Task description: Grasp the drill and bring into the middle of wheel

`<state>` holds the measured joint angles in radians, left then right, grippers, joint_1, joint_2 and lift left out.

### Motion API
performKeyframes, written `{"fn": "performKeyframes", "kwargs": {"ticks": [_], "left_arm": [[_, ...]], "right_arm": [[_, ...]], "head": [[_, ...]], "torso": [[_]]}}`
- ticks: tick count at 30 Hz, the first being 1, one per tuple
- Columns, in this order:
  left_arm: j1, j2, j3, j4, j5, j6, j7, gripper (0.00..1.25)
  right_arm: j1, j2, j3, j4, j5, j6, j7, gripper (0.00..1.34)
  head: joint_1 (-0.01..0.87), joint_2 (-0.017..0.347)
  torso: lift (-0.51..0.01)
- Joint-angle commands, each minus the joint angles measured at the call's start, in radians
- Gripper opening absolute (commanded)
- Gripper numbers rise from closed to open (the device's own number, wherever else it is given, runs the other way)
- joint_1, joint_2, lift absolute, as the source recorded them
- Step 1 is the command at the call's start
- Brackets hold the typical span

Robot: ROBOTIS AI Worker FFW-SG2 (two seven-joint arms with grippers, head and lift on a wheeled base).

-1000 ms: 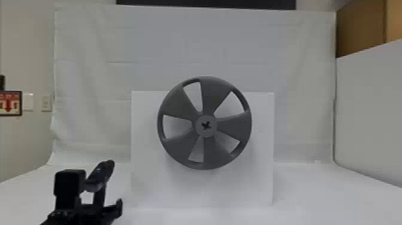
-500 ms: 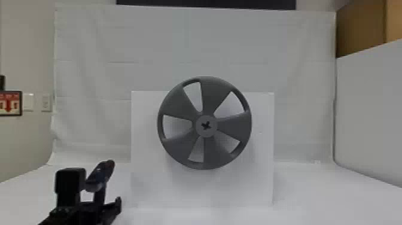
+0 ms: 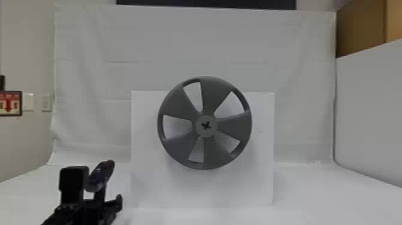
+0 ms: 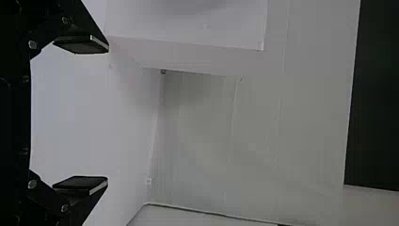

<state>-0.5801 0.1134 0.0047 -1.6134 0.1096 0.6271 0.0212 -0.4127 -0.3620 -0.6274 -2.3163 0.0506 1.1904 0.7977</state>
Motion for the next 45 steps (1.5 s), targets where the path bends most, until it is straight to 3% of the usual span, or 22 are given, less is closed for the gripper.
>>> {"fn": "performKeyframes", "kwargs": {"ticks": [1,20,22,25,27,32,38,43,45], "left_arm": [[-0.004,-0.001,-0.002,0.012,-0.004,-0.010,0.011,1.14],[-0.021,-0.009,-0.002,0.056,0.001,-0.027,0.014,1.11],[-0.020,-0.009,0.000,0.056,0.001,-0.027,0.014,1.00],[-0.017,-0.009,-0.002,0.056,0.008,-0.032,0.026,0.70],[-0.015,-0.009,-0.002,0.056,0.010,-0.035,0.028,0.59],[-0.007,-0.009,-0.005,0.056,0.008,-0.056,0.032,0.53],[-0.006,-0.009,-0.011,0.056,0.010,-0.061,0.049,0.36],[-0.003,-0.009,-0.015,0.056,0.012,-0.061,0.059,0.31],[0.000,-0.009,-0.017,0.056,0.033,-0.061,0.082,0.19]], "right_arm": [[0.000,0.000,0.000,0.000,0.000,0.000,0.000,1.05],[-0.003,-0.002,0.008,0.002,0.003,0.000,0.000,1.05],[-0.001,0.000,0.008,0.002,0.003,0.000,0.000,1.05],[-0.001,0.000,0.008,0.002,0.003,0.000,0.000,1.05],[-0.001,0.000,0.008,0.002,0.005,0.000,0.000,1.05],[-0.001,0.000,0.009,0.002,0.005,0.000,0.000,1.05],[-0.001,0.002,0.012,0.003,0.006,0.000,0.000,1.05],[-0.003,0.002,0.012,0.003,0.008,0.000,0.000,1.05],[-0.003,0.003,0.012,0.003,0.008,0.000,0.000,1.05]], "head": [[0.000,0.000],[0.000,0.000],[0.000,0.000],[0.000,0.000],[0.000,0.000],[0.000,0.000],[0.000,0.000],[0.000,0.000],[0.000,0.000]], "torso": [[-0.406],[-0.406],[-0.406],[-0.406],[-0.406],[-0.406],[-0.406],[-0.406],[-0.406]]}}
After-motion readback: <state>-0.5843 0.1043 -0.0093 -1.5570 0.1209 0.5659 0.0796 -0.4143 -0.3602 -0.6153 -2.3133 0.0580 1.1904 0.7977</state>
